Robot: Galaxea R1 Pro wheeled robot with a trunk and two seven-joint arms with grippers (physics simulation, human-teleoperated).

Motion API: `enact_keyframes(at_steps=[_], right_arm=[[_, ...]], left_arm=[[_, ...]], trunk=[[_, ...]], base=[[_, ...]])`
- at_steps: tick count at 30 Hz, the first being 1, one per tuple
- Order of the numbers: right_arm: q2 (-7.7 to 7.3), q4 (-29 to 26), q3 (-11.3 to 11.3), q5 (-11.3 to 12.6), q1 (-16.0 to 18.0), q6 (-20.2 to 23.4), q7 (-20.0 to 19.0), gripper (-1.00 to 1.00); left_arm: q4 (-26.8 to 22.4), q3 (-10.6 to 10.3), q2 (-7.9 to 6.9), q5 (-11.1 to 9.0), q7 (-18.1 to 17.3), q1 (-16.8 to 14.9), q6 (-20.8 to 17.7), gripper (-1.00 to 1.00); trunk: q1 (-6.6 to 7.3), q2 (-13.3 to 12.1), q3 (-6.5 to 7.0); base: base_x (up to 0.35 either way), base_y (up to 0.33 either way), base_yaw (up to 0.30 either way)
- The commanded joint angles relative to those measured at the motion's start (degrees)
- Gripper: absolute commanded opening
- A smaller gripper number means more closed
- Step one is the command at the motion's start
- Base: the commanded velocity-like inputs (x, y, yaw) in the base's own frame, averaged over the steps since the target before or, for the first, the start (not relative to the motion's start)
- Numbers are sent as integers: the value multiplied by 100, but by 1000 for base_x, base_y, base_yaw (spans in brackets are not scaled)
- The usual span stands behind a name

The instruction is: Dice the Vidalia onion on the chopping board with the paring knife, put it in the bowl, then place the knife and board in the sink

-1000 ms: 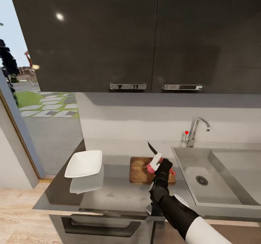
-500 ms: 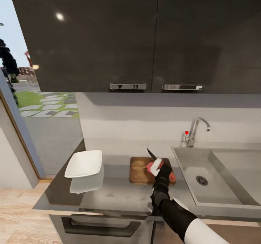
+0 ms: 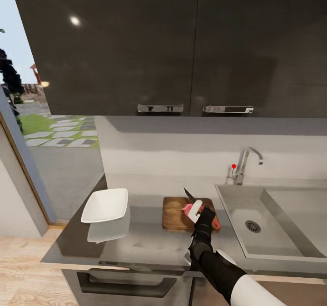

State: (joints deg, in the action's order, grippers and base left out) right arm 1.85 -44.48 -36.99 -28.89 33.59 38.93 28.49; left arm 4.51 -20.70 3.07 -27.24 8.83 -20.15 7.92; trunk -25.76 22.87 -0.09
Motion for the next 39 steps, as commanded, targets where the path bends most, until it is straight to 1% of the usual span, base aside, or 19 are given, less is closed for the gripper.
enact_keyframes(at_steps=[1,26,30,32,33,39], right_arm=[[-1,5,-19,-11,3,36,16,-100],[-1,17,-10,-12,2,29,18,-100],[-1,107,-15,-11,1,24,16,-100],[4,170,-17,-11,0,-51,16,-100],[8,351,-19,-11,4,-289,16,-100],[8,352,-19,-11,1,-289,23,-100]], left_arm=[[23,-48,5,-44,-1,-7,34,100],[23,-48,9,-44,-4,-7,34,100],[23,-48,9,-44,-4,-7,34,100],[22,-48,9,-44,-4,-7,34,100],[23,-48,9,-44,-4,-7,34,100],[22,-48,9,-44,-4,-7,34,100]], trunk=[[-2,4,-2],[-2,4,-2],[-2,4,-2],[-2,4,-2],[-2,4,-2],[-2,4,-2]], base=[[0,0,0],[0,0,0],[0,0,0],[0,0,0],[0,0,0],[0,0,0]])
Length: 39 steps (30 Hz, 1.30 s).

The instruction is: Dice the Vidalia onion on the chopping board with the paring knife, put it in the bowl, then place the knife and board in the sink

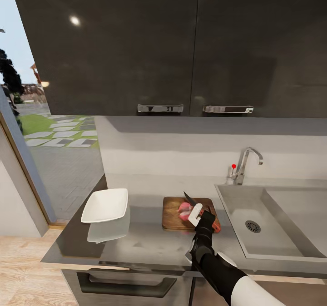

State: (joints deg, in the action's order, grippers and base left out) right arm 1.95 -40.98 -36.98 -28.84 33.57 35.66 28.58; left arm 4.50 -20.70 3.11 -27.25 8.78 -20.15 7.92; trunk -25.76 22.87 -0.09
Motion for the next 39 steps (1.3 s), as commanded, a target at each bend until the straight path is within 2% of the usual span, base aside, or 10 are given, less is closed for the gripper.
enact_keyframes(at_steps=[1,39], right_arm=[[-2,3,-20,-16,6,38,15,-100],[-2,-2,-19,-29,4,36,37,-100]], left_arm=[[22,-48,5,-44,1,-7,34,100],[23,-48,5,-44,1,-7,34,100]], trunk=[[-2,4,-2],[-2,4,-2]], base=[[0,0,0],[0,0,0]])
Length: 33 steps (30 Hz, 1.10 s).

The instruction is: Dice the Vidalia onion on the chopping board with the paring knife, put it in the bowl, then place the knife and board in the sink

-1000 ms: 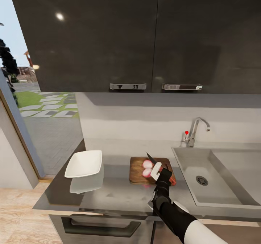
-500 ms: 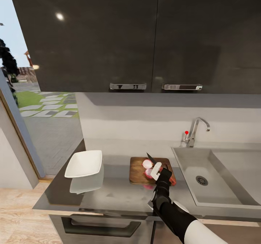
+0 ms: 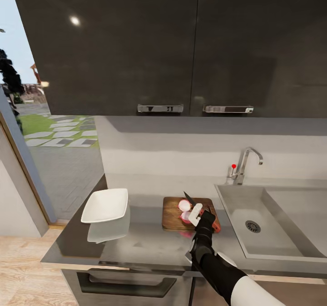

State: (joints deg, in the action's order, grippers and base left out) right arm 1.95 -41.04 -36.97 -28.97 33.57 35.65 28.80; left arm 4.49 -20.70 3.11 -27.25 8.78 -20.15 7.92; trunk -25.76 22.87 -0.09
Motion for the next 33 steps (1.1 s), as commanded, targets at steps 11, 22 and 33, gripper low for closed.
enact_keyframes(at_steps=[11,22,33], right_arm=[[186,-3,-13,-22,3,39,29,-100],[227,15,-12,-12,3,39,20,-100],[232,198,-12,-12,1,35,14,-100]], left_arm=[[22,-48,6,-44,1,-7,34,100],[23,-48,6,-44,1,-7,34,100],[24,-48,6,-44,1,-7,36,100]], trunk=[[-2,4,-2],[-2,4,-2],[-2,4,-2]], base=[[0,0,0],[0,0,0],[0,0,0]])
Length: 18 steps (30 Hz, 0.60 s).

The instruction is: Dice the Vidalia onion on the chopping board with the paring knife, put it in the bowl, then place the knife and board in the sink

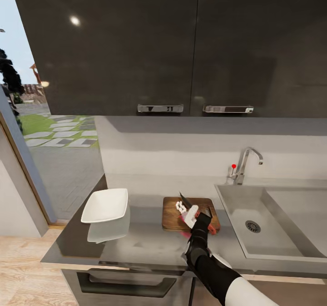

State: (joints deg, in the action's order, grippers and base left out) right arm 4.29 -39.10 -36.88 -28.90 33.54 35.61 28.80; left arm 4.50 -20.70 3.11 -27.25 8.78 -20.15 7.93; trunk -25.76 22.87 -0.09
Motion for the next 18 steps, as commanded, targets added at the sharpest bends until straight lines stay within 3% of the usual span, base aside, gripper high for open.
enact_keyframes(at_steps=[1,18], right_arm=[[0,27,-21,-19,6,37,10,-100],[2,211,-18,-15,7,-152,5,-100]], left_arm=[[22,-48,5,-44,1,-7,34,100],[24,-48,5,-44,1,-7,33,100]], trunk=[[-2,5,-2],[-2,5,-2]], base=[[0,0,0],[0,0,0]])
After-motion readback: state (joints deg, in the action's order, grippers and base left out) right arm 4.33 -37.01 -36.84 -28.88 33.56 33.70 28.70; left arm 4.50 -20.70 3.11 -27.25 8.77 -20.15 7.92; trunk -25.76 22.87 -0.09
